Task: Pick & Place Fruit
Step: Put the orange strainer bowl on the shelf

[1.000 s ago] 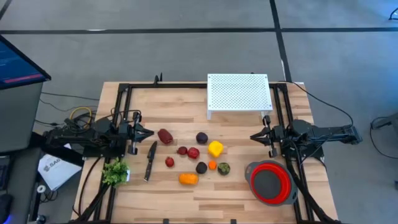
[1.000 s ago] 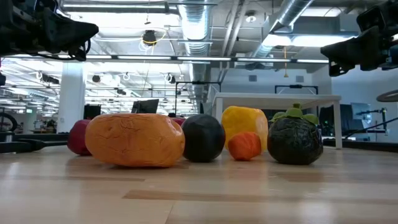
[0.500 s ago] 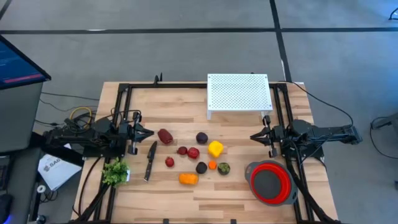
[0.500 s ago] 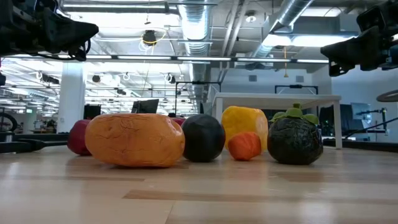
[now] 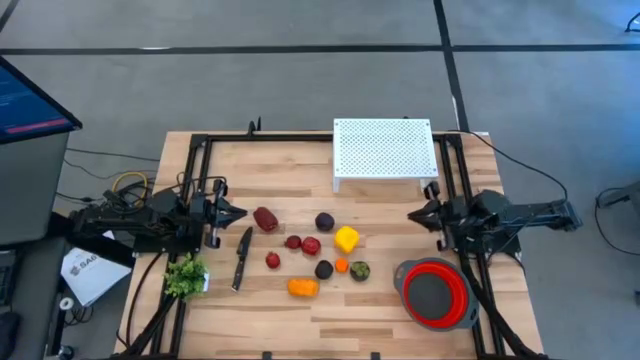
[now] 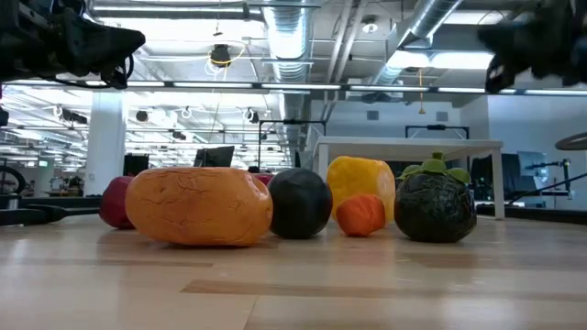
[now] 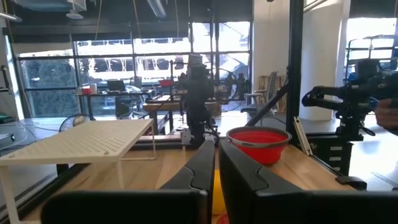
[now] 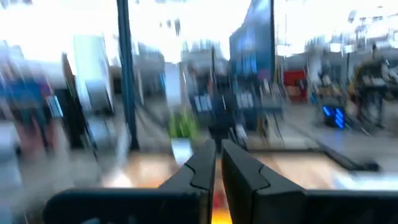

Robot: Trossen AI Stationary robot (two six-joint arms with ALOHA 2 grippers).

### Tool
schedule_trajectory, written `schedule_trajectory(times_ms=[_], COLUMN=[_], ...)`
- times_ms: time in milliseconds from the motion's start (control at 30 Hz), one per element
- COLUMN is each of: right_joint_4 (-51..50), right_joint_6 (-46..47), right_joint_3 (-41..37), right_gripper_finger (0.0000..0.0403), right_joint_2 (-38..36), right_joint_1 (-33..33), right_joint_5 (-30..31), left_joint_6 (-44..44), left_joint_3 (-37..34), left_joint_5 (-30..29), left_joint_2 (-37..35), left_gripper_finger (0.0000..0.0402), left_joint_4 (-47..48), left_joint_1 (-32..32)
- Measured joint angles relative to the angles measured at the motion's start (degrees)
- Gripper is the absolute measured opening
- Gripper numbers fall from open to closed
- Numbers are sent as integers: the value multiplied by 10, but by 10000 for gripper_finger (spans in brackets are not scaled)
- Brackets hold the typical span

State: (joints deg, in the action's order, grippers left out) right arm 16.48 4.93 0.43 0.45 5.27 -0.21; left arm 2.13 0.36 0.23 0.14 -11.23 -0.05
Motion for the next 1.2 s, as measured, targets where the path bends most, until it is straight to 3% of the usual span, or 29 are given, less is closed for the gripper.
schedule_trajectory(times_ms=[100,267,467,567,700,900,1033,1200], right_joint_4=[89,93,3,-136,-404,-780,-915,-938], right_joint_6=[68,111,148,188,304,439,438,357], right_joint_3=[0,24,100,193,367,582,633,613], right_gripper_finger=[21,20,18,24,46,109,171,237], right_joint_2=[0,15,212,315,427,615,709,772], right_joint_1=[0,34,135,181,219,239,248,247], right_joint_5=[0,-29,101,152,156,95,37,2], left_joint_6=[-3,-29,-31,-31,-31,-31,-31,-30], left_joint_3=[0,0,0,0,0,0,0,0], left_joint_5=[0,0,0,0,0,0,0,0], left_joint_2=[0,0,0,0,0,8,19,41], left_gripper_finger=[17,17,17,17,17,17,17,17], left_joint_4=[-3,-4,-5,-5,-4,-4,-2,-6], left_joint_1=[0,0,0,0,0,0,0,0])
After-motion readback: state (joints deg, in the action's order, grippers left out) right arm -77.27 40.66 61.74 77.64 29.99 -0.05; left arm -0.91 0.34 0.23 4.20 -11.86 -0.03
